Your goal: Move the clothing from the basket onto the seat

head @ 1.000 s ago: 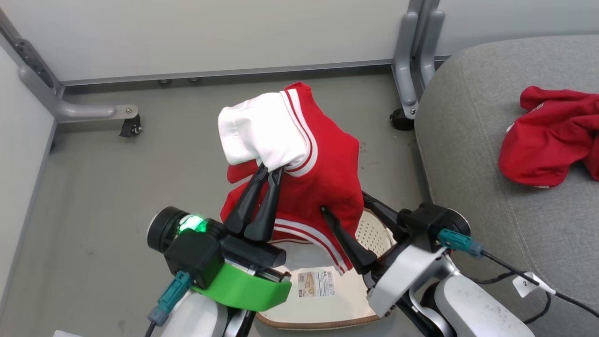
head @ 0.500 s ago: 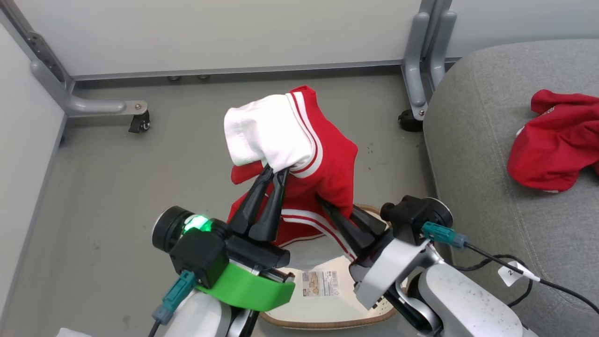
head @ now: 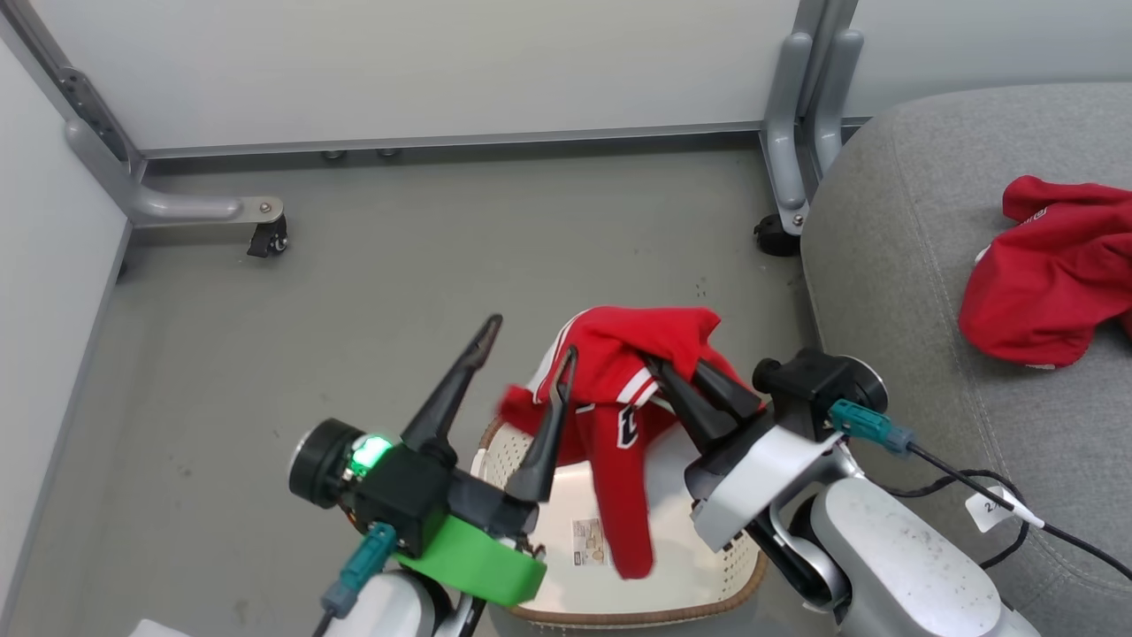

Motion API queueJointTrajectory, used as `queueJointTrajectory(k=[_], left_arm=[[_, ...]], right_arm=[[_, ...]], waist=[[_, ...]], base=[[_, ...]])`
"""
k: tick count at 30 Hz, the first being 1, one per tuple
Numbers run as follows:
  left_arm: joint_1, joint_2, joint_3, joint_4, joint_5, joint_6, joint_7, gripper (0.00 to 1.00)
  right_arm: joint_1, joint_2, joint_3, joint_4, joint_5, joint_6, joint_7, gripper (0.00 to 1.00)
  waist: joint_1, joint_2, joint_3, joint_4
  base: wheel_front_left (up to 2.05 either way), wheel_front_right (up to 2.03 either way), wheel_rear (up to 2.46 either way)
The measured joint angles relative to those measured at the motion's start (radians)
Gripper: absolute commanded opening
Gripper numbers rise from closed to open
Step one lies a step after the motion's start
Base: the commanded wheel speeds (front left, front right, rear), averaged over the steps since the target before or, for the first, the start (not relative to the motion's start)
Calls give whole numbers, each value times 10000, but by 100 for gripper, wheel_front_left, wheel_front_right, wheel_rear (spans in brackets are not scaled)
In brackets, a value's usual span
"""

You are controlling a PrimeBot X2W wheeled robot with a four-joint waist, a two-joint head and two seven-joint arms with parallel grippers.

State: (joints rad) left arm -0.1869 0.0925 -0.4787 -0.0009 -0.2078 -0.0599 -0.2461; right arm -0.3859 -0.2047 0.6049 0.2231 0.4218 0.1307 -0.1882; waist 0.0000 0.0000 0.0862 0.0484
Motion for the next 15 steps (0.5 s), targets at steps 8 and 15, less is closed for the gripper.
queueJointTrajectory(k=[8, 15], left_arm=[[422, 286, -909, 240, 255, -221, 623, 100], [740, 497, -1649, 631, 182, -456, 940, 100]], right_arm=[[180, 40, -456, 416, -125, 0, -88, 0], [412, 134, -683, 740, -221, 0, -180, 0]], waist=[[0, 0, -115, 58], [0, 0, -216, -46]], base=[[0, 0, 0], [0, 0, 0]])
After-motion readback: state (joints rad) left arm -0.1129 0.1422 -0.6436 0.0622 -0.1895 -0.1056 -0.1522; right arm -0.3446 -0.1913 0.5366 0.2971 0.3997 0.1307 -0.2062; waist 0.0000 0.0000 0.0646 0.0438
